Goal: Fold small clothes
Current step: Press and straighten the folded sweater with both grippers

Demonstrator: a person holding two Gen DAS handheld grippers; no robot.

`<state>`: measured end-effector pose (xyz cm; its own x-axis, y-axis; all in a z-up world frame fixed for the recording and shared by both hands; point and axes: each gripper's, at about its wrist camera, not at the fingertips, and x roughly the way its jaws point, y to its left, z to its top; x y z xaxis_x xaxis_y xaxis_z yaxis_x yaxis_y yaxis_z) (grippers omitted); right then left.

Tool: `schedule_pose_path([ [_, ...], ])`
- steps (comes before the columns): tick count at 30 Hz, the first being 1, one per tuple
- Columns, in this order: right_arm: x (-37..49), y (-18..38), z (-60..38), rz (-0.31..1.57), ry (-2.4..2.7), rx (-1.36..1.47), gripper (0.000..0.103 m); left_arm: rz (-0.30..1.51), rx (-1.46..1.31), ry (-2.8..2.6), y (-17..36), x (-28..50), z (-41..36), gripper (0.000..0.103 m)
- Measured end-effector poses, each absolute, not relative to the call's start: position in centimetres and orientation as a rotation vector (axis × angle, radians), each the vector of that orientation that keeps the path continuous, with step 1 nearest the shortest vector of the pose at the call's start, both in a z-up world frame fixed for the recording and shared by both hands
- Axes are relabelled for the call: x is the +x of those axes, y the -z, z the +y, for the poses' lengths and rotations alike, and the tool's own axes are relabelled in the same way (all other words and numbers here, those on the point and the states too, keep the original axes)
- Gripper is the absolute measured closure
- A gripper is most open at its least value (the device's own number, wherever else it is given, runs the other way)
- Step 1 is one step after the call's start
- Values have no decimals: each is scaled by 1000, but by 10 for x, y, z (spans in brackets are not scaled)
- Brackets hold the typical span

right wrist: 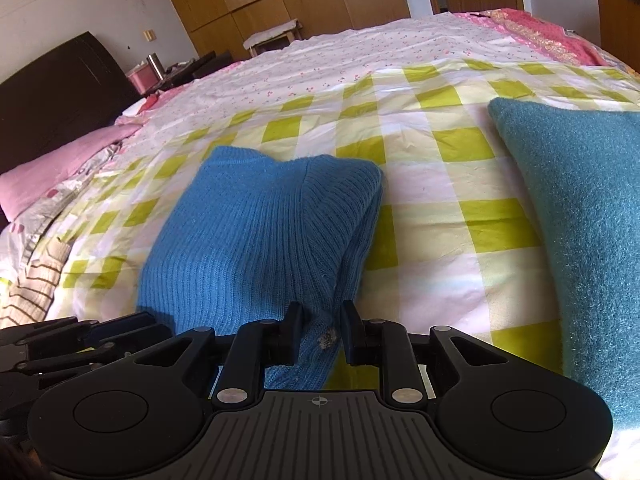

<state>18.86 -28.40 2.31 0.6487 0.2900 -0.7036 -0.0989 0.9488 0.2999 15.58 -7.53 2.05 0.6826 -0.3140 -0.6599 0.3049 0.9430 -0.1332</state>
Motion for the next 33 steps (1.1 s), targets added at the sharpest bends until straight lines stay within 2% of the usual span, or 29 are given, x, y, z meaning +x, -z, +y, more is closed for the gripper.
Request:
schedule_pose_path([
  [8, 180, -44, -275, 753, -278, 246, 81, 709, 10, 321, -38, 168, -80, 77],
  [19, 187, -18, -259, 830, -292, 158, 82, 759, 65, 303, -19, 181, -97, 77],
  [33, 191, -14, -264, 843, -278, 174, 83, 775, 95, 303, -13, 182, -102, 77],
])
